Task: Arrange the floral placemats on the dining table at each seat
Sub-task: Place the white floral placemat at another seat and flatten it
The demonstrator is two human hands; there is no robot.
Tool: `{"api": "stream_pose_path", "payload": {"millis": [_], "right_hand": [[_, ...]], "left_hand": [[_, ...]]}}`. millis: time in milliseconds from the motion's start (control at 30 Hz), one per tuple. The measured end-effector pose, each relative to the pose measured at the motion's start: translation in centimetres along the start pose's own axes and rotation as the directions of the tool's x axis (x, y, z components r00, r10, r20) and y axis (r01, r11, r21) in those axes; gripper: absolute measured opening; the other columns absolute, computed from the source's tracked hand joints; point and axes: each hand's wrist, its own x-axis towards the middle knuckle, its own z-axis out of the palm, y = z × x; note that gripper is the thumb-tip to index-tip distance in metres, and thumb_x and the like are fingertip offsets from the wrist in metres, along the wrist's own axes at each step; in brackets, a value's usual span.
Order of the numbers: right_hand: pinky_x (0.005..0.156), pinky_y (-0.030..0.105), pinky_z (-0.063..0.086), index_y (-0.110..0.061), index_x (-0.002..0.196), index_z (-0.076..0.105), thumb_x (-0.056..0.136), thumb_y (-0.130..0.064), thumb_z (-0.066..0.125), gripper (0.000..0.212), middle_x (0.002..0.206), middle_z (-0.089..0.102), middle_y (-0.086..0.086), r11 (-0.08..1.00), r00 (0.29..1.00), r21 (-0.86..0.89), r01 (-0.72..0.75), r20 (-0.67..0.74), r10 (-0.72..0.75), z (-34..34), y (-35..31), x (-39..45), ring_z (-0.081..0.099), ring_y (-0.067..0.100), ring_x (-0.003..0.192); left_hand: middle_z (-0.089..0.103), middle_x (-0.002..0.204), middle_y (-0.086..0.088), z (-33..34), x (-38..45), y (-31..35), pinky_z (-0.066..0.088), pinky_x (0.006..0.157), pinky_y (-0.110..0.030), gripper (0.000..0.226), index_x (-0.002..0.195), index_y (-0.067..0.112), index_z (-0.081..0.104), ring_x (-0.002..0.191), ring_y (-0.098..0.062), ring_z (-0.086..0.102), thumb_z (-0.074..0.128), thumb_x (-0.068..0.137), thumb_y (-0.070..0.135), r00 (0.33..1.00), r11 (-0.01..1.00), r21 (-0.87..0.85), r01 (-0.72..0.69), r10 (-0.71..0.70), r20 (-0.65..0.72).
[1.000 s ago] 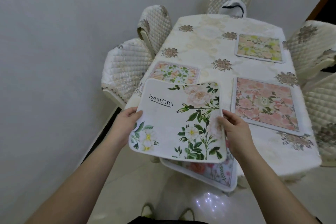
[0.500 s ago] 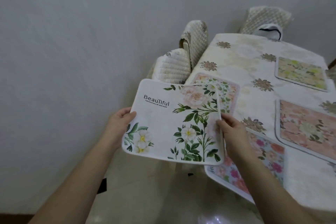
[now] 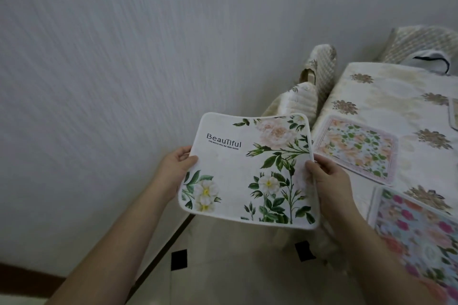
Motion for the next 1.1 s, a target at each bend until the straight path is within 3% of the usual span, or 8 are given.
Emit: {"api": "stream_pose_path", "payload": {"millis": [133, 300, 400, 567, 700, 867, 1100], "right_hand": [[0.067, 0.036, 0.06, -0.025, 0.103, 0.071, 0.094, -0.019, 0.061, 0.015, 0.088, 0.075, -0.005, 0.996, 0.998, -0.073, 0.048, -0.024, -0.05, 1.1, -0.2, 1.2, 0.073, 0.017, 0.077], [0.058, 0.028, 0.056, -0.025, 0.102, 0.07, 0.094, -0.018, 0.06, 0.014, 0.088, 0.075, -0.005, 0.994, 0.997, -0.082, 0.068, -0.026, -0.07, 1.2, -0.4, 4.3, 0.072, 0.013, 0.074], [0.065, 0.034, 0.058, -0.03, 0.097, 0.07, 0.093, -0.019, 0.062, 0.015, 0.09, 0.075, -0.005, 0.995, 0.996, -0.071, 0.074, -0.048, -0.077, 1.2, -0.3, 7.1, 0.072, 0.014, 0.078], [0.052, 0.018, 0.052, -0.028, 0.093, 0.068, 0.094, -0.014, 0.06, 0.017, 0.076, 0.074, -0.012, 0.998, 0.997, -0.029, 0.064, -0.048, -0.065, 1.9, -1.4, 12.1, 0.07, 0.004, 0.065], [0.059, 0.024, 0.054, -0.027, 0.099, 0.069, 0.093, -0.016, 0.062, 0.014, 0.088, 0.074, -0.006, 0.999, 0.998, -0.009, 0.04, -0.053, -0.04, 2.4, -2.4, 16.2, 0.072, 0.007, 0.071], [0.052, 0.017, 0.053, -0.019, 0.108, 0.066, 0.094, -0.017, 0.061, 0.015, 0.093, 0.073, -0.004, 1.0, 0.998, 0.011, 0.015, -0.061, -0.014, 2.7, -3.3, 19.8, 0.071, 0.005, 0.069], [0.065, 0.031, 0.056, -0.015, 0.114, 0.068, 0.094, -0.017, 0.061, 0.021, 0.098, 0.074, 0.003, 1.0, 0.991, 0.019, -0.016, -0.135, 0.018, 4.4, -3.3, 23.5, 0.073, 0.019, 0.082]], "left_hand": [[0.074, 0.085, -0.015, -0.2, 1.9, 0.6, 0.057, 0.056, -0.033, 0.016, 0.109, 0.006, 0.066, 0.066, -0.026, 0.071, 0.058, 0.094, 0.009, 1.0, 1.0, -0.023, 0.021, -0.021, 0.009], [0.073, 0.093, -0.018, 1.7, 5.2, 0.7, 0.06, 0.065, -0.039, 0.018, 0.109, 0.005, 0.065, 0.071, -0.029, 0.07, 0.064, 0.092, 0.012, 1.0, 0.999, -0.02, 0.028, -0.028, 0.003], [0.073, 0.088, -0.015, 2.9, 7.7, 1.3, 0.059, 0.062, -0.037, 0.013, 0.105, 0.006, 0.066, 0.068, -0.027, 0.071, 0.062, 0.093, 0.009, 1.0, 0.999, 0.018, 0.027, -0.027, -0.001], [0.074, 0.085, -0.015, 5.0, 12.4, 3.4, 0.059, 0.056, -0.035, 0.011, 0.103, 0.007, 0.065, 0.066, -0.027, 0.071, 0.059, 0.094, 0.007, 0.998, 0.998, 0.026, 0.058, -0.058, 0.012], [0.074, 0.079, -0.013, 6.7, 15.6, 4.9, 0.058, 0.053, -0.034, 0.012, 0.101, 0.009, 0.065, 0.064, -0.025, 0.072, 0.056, 0.094, 0.003, 0.999, 0.998, 0.015, 0.054, -0.054, 0.0], [0.073, 0.085, -0.018, 8.0, 19.0, 5.9, 0.06, 0.058, -0.038, 0.011, 0.1, 0.007, 0.065, 0.067, -0.028, 0.07, 0.055, 0.095, 0.004, 0.998, 0.998, -0.011, 0.068, -0.068, -0.005], [0.073, 0.094, -0.02, 8.7, 24.7, 7.2, 0.059, 0.059, -0.038, 0.016, 0.107, 0.007, 0.066, 0.076, -0.031, 0.071, 0.056, 0.095, 0.005, 0.995, 0.997, -0.01, 0.081, -0.08, 0.058]]}}
